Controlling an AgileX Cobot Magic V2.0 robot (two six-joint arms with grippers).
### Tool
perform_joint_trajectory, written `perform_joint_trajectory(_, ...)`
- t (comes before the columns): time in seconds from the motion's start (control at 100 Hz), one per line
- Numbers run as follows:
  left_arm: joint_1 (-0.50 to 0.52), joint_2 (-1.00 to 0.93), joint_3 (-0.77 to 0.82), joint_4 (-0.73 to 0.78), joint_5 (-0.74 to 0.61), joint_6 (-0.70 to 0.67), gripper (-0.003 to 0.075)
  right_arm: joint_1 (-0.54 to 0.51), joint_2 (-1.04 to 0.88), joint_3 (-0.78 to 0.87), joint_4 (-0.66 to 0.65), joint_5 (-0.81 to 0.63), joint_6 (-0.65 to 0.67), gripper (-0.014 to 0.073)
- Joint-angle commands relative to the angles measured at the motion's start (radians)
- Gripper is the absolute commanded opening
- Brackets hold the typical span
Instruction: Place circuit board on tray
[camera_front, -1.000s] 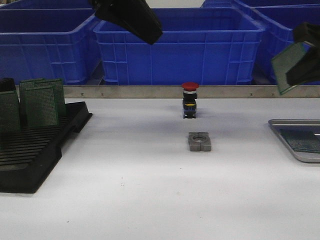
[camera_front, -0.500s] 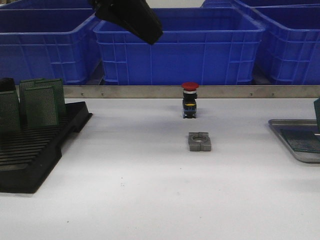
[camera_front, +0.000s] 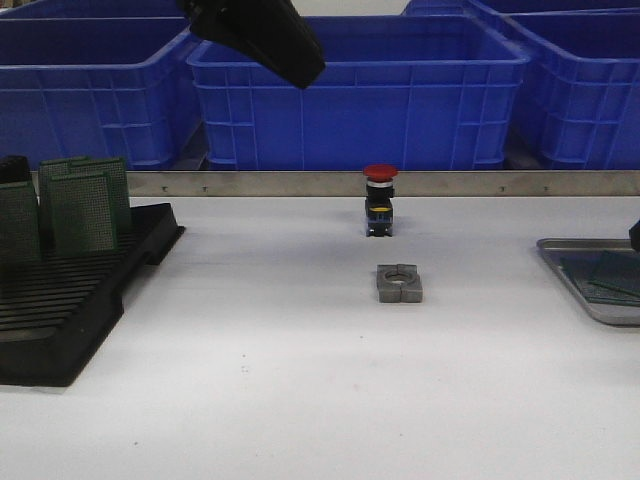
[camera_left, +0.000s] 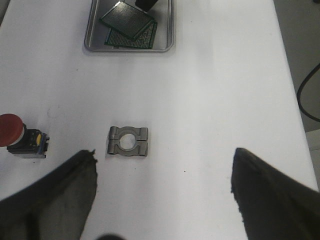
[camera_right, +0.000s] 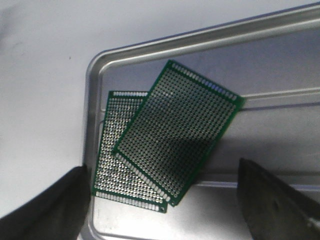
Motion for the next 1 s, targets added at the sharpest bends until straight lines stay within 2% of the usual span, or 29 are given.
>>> perform_joint_trajectory(0.0,0.003,-0.060,-0.032,-0.071,0.020,-0.011,0.0500,-0.005,-0.072,-0.026,-0.003,0.018,-0.011,0.0598)
perform_joint_trajectory(0.06,0.003,-0.060,-0.032,-0.071,0.020,-0.014,0.0467,-0.005,-0.096,-0.026,-0.016,0.020,-0.011,0.0543)
perform_joint_trajectory(0.14,0.005,-0.063,-0.034,-0.071,0.020,-0.045,0.0385,-0.005,-0.135,-0.026,-0.044,0.026,-0.011,0.0400)
perform_joint_trajectory(0.21,0.013,-0.068,-0.034,-0.071,0.020,-0.080,0.0262,-0.005,-0.175,-0.026,-0.048,0.046,-0.011,0.0225)
perform_joint_trajectory(0.33,0.043,-0.081,-0.034,-0.071,0.023,-0.141,-0.0021,0.004,-0.242,-0.026,-0.048,0.075,-0.022,-0.0080)
perform_joint_trajectory(0.38,0.061,-0.088,-0.034,-0.071,0.030,-0.159,-0.0020,0.019,-0.268,-0.026,-0.048,0.079,-0.028,-0.0057)
perform_joint_trajectory(0.54,0.133,-0.113,-0.034,-0.065,0.052,-0.253,-0.0020,0.117,-0.345,-0.025,-0.047,0.038,-0.029,-0.0062)
perform_joint_trajectory(0.77,0.231,-0.191,-0.015,-0.048,0.039,-0.335,-0.0020,0.368,-0.476,-0.019,-0.047,-0.191,-0.028,-0.0062)
perform_joint_trajectory(0.89,0.255,-0.259,0.038,-0.031,-0.048,-0.365,-0.0020,0.480,-0.540,0.016,-0.044,-0.309,-0.028,-0.0062)
perform_joint_trajectory(0.99,0.255,-0.328,0.111,-0.009,-0.171,-0.397,-0.0020,0.570,-0.595,0.070,-0.039,-0.475,-0.028,-0.0062)
